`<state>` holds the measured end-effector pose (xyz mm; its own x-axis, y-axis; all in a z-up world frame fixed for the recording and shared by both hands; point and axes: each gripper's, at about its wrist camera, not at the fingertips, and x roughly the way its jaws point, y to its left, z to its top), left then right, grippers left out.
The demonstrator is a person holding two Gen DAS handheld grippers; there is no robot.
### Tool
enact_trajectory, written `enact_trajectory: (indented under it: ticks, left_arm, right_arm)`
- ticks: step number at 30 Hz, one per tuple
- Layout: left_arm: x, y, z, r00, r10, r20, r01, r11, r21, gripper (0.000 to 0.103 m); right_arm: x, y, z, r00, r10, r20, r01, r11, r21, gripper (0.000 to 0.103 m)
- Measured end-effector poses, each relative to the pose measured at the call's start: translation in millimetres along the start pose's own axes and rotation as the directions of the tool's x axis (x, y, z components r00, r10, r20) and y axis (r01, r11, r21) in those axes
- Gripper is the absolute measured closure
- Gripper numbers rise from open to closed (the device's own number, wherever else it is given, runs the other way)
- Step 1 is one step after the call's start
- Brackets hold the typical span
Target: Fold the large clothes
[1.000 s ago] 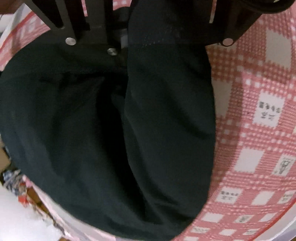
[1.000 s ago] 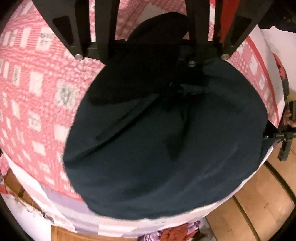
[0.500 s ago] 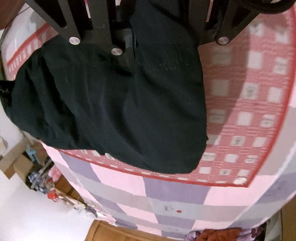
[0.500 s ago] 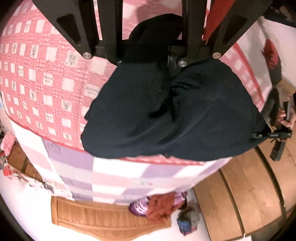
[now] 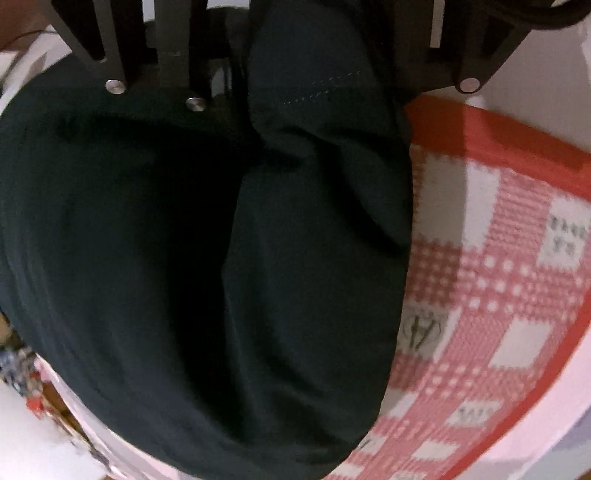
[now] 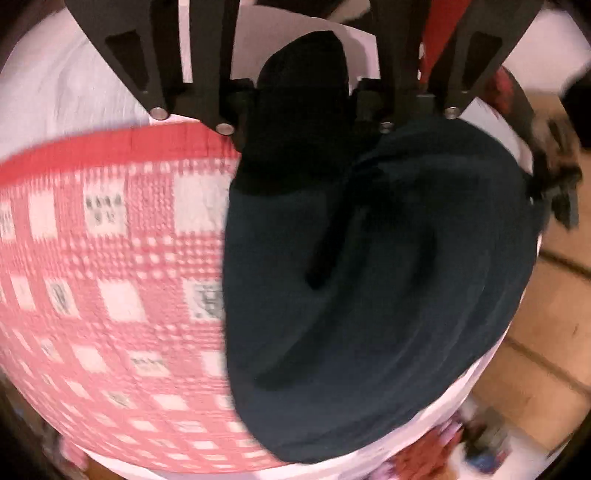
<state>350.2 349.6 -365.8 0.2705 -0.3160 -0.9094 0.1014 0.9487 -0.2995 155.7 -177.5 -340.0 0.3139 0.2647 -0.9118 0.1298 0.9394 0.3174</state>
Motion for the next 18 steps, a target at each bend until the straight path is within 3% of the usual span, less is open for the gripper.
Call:
enact_trajectory:
  ticks: [2,5,8,11,13,15,18]
  left_arm:
    - [-14.6,8.4,-5.9,1.0,0.019,0.012,-0.019,1.0,0.013,0.049]
    - [-45.4,27.1,-14.3,0.997,0.071,0.036,-0.071,0.997,-0.01,0.047]
    - [-76.1,11.4,-12.9,0.986,0.148,0.082,-0.153,0.986,0.067,0.048]
    - [-88.1,-28.6,6.3,0.984,0.081,0.16,-0.109,0.979,0.175,0.047]
    - [-75.0,-68.3,21.7,0.985,0.006,0.172,-0.049,0.968,0.245,0.047]
    - [-54.4,-102.2,28.2,0.987,-0.036,0.157,-0.014,0.952,0.306,0.047]
    - [2.9,-134.7,48.1,0.994,0.005,0.107,-0.044,0.928,0.37,0.046]
  right_arm:
    - [-15.5,10.2,-1.3,0.997,-0.079,-0.003,0.079,0.996,-0.045,0.055]
    - [-49.6,19.4,-3.3,0.982,-0.183,0.037,0.186,0.979,-0.079,0.052]
    - [-87.8,29.5,1.0,0.941,-0.314,0.13,0.325,0.943,-0.074,0.049]
    - [-101.7,64.7,11.5,0.931,-0.284,0.23,0.323,0.934,-0.152,0.045]
    - [-85.2,97.4,25.8,0.947,-0.222,0.233,0.278,0.93,-0.241,0.044]
    - [-52.3,132.2,46.5,0.954,-0.211,0.211,0.273,0.905,-0.327,0.044]
    - [5.9,146.8,77.0,0.952,-0.264,0.154,0.303,0.885,-0.354,0.043]
